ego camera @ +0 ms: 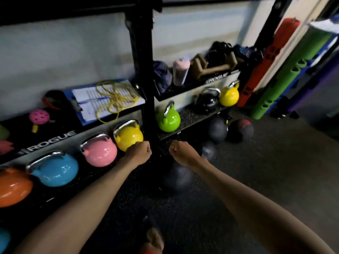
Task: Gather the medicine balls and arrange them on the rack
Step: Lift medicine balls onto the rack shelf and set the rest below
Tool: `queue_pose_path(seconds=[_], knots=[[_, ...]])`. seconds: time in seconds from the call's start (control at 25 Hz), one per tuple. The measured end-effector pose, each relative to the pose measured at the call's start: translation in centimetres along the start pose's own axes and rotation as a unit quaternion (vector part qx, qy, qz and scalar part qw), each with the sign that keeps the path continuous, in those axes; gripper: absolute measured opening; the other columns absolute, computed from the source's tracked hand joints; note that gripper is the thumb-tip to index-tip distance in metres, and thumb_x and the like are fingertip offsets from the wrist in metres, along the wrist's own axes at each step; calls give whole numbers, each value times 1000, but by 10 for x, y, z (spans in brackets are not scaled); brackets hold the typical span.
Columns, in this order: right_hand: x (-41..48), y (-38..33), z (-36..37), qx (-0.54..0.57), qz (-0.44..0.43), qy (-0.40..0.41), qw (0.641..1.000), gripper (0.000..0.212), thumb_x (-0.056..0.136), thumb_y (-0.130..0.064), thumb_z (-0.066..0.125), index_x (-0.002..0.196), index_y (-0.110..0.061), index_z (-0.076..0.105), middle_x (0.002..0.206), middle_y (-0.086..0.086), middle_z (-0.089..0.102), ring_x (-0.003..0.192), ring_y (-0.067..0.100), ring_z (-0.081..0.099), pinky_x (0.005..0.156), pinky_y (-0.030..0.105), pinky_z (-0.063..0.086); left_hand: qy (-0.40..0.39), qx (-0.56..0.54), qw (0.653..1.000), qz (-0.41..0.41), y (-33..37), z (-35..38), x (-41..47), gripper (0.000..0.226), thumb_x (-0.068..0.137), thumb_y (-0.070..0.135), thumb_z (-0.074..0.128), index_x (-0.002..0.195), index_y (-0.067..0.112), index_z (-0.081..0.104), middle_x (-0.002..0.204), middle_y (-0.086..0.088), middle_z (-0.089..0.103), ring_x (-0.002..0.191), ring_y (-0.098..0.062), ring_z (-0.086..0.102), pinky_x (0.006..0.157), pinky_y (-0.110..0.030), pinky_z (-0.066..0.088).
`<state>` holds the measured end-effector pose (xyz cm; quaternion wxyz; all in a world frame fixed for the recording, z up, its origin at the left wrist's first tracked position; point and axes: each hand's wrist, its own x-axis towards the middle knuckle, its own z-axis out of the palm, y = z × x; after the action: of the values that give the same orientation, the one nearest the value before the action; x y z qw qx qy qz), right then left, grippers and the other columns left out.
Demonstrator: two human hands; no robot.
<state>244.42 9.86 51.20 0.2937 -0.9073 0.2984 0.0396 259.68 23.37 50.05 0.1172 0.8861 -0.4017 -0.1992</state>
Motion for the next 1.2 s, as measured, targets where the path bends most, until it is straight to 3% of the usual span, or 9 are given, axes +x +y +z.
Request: queue_pose_path(seconds=[0.2, 0.36, 0.56, 0.72, 0.88, 1.0, 1.12, 1.2], knots=[[9, 95, 51, 33, 118, -85, 989, 23, 96, -20, 45, 95, -5, 62, 104, 20, 69, 95, 40, 64, 75, 42, 51, -151, -15, 988, -27, 16, 99, 47, 13, 97, 27, 50, 92, 21, 60, 104, -8, 67, 98, -32, 65, 78, -38, 50], [31, 148, 89, 52, 185, -144, 971, 24, 98, -21, 41, 91, -8, 60, 102, 19, 68, 91, 40, 65, 71, 41, 49, -211, -38, 974, -66, 25, 161, 86, 17, 98, 28, 50, 101, 19, 64, 107, -4, 66, 99, -26, 64, 80, -36, 49], [76, 207, 129, 78, 227, -176, 955, 30, 99, -17, 38, 108, -4, 64, 109, 19, 69, 95, 39, 65, 80, 45, 54, -276, -51, 955, -91, 14, 223, 141, 16, 98, 28, 50, 102, 19, 62, 110, -3, 65, 101, -25, 61, 85, -38, 50], [111, 262, 171, 125, 269, -180, 938, 26, 98, -22, 46, 113, -5, 59, 111, 19, 67, 101, 41, 63, 81, 46, 53, -281, -64, 945, -155, -14, 283, 178, 15, 97, 33, 54, 100, 20, 60, 111, -4, 64, 105, -28, 61, 89, -38, 50], [152, 328, 226, 169, 305, -180, 920, 41, 97, -32, 54, 132, -12, 48, 123, 13, 61, 109, 36, 62, 83, 40, 50, -268, -101, 929, -233, -40, 352, 228, 15, 96, 35, 58, 96, 20, 58, 101, -6, 64, 100, -32, 64, 86, -42, 56], [186, 380, 266, 194, 340, -186, 901, 51, 97, -36, 57, 140, -13, 43, 133, 14, 56, 116, 35, 58, 89, 37, 49, -229, -145, 918, -290, -56, 397, 265, 26, 95, 35, 60, 111, 15, 62, 110, -9, 65, 100, -33, 64, 84, -42, 57], [225, 440, 314, 248, 408, -163, 863, 56, 100, -44, 51, 145, -12, 37, 139, 16, 54, 114, 34, 58, 80, 24, 53, -183, -185, 894, -365, -78, 458, 306, 43, 95, 43, 58, 127, 15, 54, 126, -13, 60, 106, -32, 61, 90, -45, 56], [248, 472, 341, 299, 440, -130, 836, 68, 100, -52, 46, 153, -13, 28, 149, 18, 47, 127, 36, 53, 98, 37, 51, -147, -238, 864, -419, -90, 490, 326, 52, 95, 50, 56, 134, 18, 45, 136, -13, 50, 108, -29, 56, 92, -49, 54]])
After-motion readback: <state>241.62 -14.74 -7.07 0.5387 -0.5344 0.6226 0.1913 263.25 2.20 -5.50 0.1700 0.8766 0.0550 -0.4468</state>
